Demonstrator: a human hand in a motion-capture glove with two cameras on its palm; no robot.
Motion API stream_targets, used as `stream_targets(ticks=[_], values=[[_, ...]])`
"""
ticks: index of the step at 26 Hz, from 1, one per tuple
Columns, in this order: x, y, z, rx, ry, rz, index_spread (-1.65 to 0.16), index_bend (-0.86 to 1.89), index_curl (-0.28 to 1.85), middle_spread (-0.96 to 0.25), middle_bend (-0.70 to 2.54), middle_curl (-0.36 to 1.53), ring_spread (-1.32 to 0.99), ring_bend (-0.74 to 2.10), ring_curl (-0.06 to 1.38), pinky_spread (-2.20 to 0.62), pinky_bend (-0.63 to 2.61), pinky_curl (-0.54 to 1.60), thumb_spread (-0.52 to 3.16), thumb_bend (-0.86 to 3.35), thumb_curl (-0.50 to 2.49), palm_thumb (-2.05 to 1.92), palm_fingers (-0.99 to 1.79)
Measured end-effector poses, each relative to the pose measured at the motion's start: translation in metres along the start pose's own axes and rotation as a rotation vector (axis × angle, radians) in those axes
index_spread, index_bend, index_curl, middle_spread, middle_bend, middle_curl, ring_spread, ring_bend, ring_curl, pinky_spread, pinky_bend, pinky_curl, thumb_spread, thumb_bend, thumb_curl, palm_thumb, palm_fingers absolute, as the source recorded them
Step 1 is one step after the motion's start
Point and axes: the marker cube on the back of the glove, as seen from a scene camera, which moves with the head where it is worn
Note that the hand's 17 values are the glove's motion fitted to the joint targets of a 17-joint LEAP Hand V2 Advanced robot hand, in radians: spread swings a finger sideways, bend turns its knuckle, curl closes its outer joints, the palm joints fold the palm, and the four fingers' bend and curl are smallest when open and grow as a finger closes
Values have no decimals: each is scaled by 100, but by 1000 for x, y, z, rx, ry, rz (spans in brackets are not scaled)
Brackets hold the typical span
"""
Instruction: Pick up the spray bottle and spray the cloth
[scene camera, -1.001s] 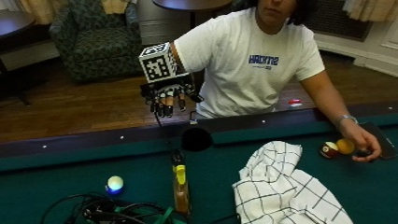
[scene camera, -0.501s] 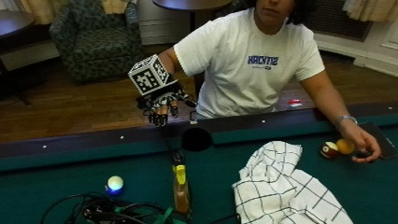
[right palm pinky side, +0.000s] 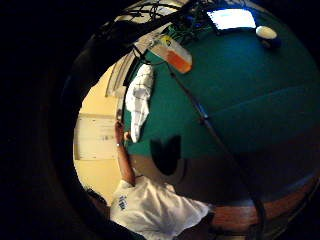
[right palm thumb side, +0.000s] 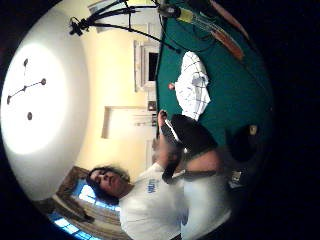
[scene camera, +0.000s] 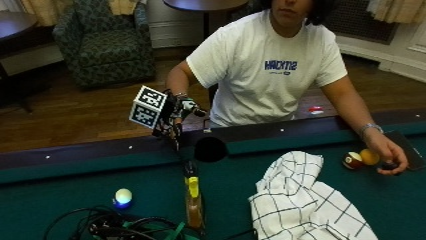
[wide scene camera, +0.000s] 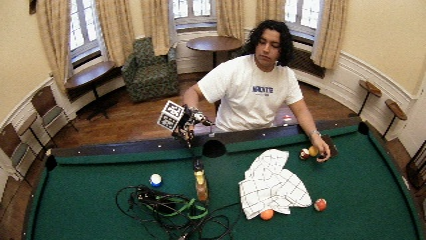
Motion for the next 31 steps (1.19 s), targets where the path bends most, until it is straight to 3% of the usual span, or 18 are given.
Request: stream_targets(ticks=[21, 28, 31], values=[[34, -71, 12, 212, -126, 47, -41, 12, 21, -9, 22, 34, -9, 49, 33, 17, 39, 35, 104, 0, 36, 81, 60], [37, -98, 10, 274, -154, 91, -38, 14, 23, -15, 26, 36, -13, 51, 33, 8, 36, 34, 102, 2, 39, 92, 86], [39, -103, 8, 296, -189, 96, -35, 13, 24, -18, 26, 37, -17, 52, 34, -11, 47, 36, 99, 1, 41, 95, 115]])
